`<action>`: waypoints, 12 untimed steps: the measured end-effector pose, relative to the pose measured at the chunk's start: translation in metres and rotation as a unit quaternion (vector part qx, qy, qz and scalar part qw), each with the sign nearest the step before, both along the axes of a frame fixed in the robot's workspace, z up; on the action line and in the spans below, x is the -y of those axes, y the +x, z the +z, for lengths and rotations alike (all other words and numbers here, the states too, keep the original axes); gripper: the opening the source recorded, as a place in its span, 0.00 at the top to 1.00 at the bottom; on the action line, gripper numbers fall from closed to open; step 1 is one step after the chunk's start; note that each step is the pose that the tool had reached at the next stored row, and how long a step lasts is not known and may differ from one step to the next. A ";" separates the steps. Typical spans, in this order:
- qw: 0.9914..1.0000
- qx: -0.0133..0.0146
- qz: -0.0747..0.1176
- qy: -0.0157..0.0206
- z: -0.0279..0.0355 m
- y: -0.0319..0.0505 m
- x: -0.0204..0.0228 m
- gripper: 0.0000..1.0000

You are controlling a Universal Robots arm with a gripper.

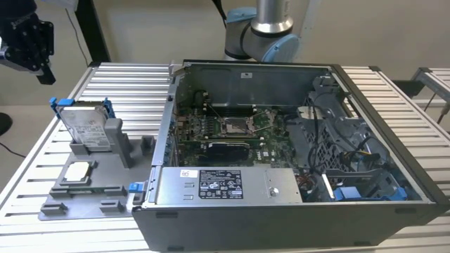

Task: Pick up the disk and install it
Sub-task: 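Pick up the disk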

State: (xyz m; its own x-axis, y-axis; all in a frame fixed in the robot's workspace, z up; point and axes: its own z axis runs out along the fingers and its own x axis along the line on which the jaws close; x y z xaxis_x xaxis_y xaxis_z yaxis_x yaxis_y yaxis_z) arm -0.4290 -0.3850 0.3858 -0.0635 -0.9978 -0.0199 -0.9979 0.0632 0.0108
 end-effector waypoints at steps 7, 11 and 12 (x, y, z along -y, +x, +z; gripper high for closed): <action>0.998 0.000 0.063 0.000 -0.0002 0.0001 0.0000 1.00; 0.997 0.000 0.075 0.000 -0.0002 0.0001 0.0000 1.00; 0.997 0.000 0.075 0.000 -0.0001 0.0001 0.0000 1.00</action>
